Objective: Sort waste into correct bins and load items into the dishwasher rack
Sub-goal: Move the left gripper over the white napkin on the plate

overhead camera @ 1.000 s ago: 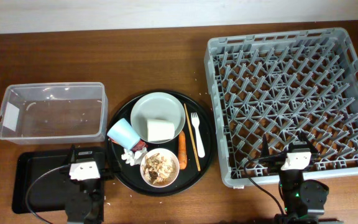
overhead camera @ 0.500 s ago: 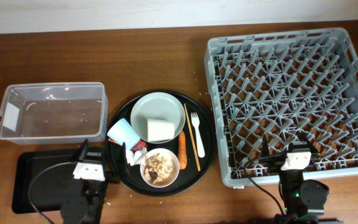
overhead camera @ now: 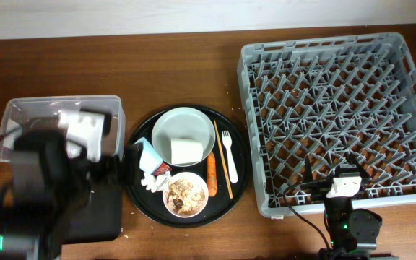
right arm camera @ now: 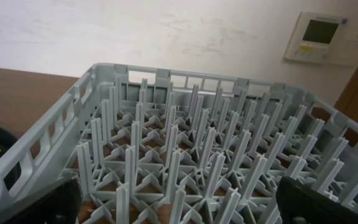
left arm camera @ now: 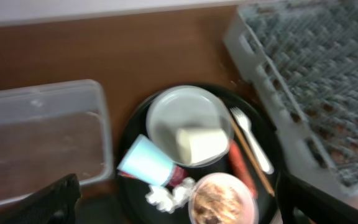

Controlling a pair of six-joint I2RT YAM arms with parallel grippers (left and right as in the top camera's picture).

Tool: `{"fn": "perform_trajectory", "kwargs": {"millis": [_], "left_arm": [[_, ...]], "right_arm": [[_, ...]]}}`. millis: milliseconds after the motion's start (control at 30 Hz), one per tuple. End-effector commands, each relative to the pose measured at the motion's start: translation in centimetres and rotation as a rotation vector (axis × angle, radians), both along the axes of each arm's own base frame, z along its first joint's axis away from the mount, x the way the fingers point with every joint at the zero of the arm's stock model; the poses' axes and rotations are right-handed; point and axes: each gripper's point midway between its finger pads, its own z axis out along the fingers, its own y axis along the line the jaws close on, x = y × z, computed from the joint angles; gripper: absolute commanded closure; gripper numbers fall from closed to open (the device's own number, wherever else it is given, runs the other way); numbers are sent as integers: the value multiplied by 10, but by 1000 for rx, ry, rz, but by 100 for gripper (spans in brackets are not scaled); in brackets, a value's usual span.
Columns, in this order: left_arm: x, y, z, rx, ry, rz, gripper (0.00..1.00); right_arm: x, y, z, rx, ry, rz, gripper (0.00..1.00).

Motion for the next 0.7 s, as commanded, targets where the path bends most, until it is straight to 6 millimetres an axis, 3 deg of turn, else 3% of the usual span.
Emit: {"fn": "perform_trajectory", "kwargs": {"millis": [0,133,200,333,400,567,667], "left_arm": [[25,-39,-4,-137,117,-161,1],[51,-43,-41,-136,251,-153,1],[51,-42,-67,-129,373,-141,25],[50,-38,-109,-97,533,-112,46],[49,-42,-130,-91,599,-120,47],[50,-72,-188,-58,739,-190,47],[56,-84,-212,-42,776,-214,47]], "right_arm": [[0,1,-2,1,0,1,1],[0,1,-2,0,0,2,1],[0,1,-2,1,0,1,1],[0,1,-2,1,1,1,1],[0,1,-2,1,0,1,1],[0,1,-2,1,1,1,1],[0,1,-2,1,0,1,1]]}}
